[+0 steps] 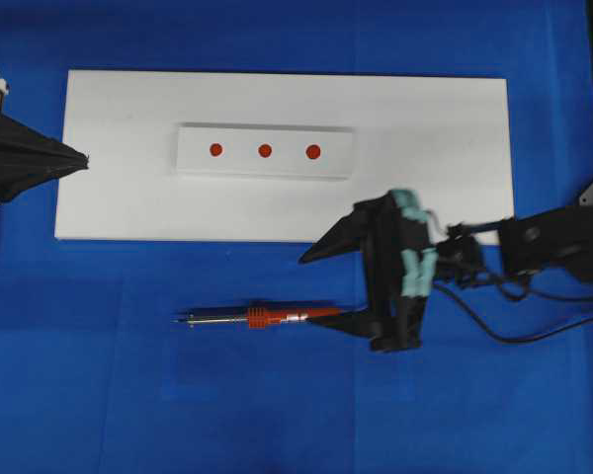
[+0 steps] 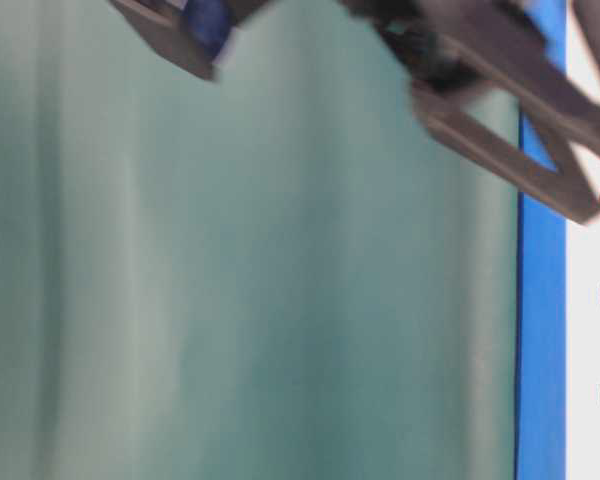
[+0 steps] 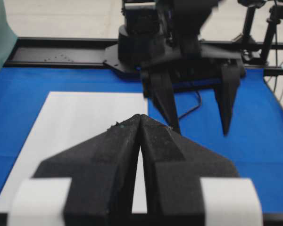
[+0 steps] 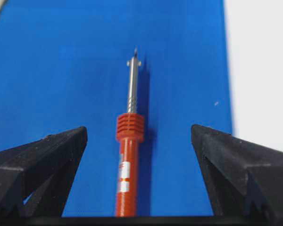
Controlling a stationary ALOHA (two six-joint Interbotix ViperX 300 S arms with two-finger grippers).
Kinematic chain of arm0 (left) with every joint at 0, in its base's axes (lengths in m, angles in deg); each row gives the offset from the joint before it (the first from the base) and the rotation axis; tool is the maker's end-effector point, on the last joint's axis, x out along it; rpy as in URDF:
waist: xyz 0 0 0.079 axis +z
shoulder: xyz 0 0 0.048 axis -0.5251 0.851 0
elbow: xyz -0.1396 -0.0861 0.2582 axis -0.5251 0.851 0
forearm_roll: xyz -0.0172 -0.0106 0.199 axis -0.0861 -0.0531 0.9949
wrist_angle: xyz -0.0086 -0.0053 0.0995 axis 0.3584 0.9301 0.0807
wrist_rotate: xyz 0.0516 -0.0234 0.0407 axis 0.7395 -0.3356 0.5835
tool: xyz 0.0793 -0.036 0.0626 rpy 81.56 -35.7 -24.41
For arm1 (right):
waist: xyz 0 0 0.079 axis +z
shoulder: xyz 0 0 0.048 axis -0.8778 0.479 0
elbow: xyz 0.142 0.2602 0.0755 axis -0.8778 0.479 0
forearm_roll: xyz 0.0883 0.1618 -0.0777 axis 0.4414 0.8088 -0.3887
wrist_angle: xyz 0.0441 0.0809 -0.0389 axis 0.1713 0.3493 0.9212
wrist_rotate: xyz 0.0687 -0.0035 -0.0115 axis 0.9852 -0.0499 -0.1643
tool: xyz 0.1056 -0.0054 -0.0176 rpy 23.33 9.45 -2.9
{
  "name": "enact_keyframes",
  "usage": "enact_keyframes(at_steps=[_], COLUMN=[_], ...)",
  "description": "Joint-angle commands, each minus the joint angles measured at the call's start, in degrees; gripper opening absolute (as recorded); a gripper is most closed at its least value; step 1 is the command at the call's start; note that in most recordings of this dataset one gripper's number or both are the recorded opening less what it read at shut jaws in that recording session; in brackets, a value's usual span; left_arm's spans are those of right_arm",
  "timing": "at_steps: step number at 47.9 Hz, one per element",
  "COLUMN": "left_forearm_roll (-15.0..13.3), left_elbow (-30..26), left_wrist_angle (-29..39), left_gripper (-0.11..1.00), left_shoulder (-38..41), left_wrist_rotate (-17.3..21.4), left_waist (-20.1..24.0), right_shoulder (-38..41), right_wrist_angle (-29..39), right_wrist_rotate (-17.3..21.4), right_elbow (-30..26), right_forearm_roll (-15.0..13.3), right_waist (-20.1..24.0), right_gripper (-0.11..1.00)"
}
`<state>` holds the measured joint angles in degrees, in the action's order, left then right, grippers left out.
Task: Touch the tip of the soldering iron to the mark.
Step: 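Move the right gripper down over the red soldering iron handle, then close the right gripper around the red handle of the soldering iron, then lift the soldering iron tip-down and carry it over the white strip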
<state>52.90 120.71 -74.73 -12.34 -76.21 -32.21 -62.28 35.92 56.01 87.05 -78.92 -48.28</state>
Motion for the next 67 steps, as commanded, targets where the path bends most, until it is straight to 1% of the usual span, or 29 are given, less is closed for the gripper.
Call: enact_keyframes(at_steps=[1,13,19,26,30,34,37,42,47,48,58,67], left_forearm_roll=[0.1,0.2,0.1,0.1,0.1,0.1,0.1,0.1,0.1,0.2,0.1,0.1], left_elbow=[-0.4,0.1,0.3,0.3,0.4,0.4,0.4,0.4,0.4,0.4,0.4,0.4], left_wrist_angle=[-0.6,-1.2,-1.2,-1.2,-1.2,-1.2,-1.3,-1.3,-1.2,-1.2,-1.2,-1.3], left_gripper=[0.00,0.00,0.00,0.00,0.00,0.00,0.00,0.00,0.00,0.00,0.00,0.00], left_shoulder=[0.2,0.3,0.3,0.2,0.2,0.2,0.2,0.3,0.2,0.2,0.2,0.2], left_wrist_rotate=[0.0,-0.1,-0.1,-0.1,-0.1,-0.1,0.0,-0.1,-0.1,-0.1,-0.1,-0.1], left_waist=[-0.2,-0.2,-0.1,-0.1,-0.1,-0.1,0.0,0.1,0.1,0.0,0.1,0.1], right_shoulder=[2.0,10.7,14.6,17.5,18.5,18.5,18.5,18.5,18.5,18.5,17.9,13.6], right_wrist_angle=[-1.9,-2.7,-2.7,-2.8,-2.8,-2.9,-3.3,-4.3,-4.5,-4.4,-4.3,-3.1], right_wrist_rotate=[-0.1,-0.1,-0.1,-0.2,-0.2,-0.4,-0.6,-0.9,-1.0,-1.0,-1.0,-1.7], right_elbow=[-2.4,-6.2,-7.6,-8.9,-9.1,-8.9,-8.9,-8.9,-8.8,-8.8,-8.9,-8.3], right_forearm_roll=[1.4,5.4,7.8,8.3,8.3,8.3,8.3,7.8,7.0,6.9,6.2,6.2], right_waist=[1.1,2.3,2.4,2.5,2.6,2.7,2.6,2.7,2.7,2.7,2.7,2.6], right_gripper=[0.86,0.85,0.85,0.85,0.82,0.74,0.60,0.30,0.07,0.06,0.06,0.06])
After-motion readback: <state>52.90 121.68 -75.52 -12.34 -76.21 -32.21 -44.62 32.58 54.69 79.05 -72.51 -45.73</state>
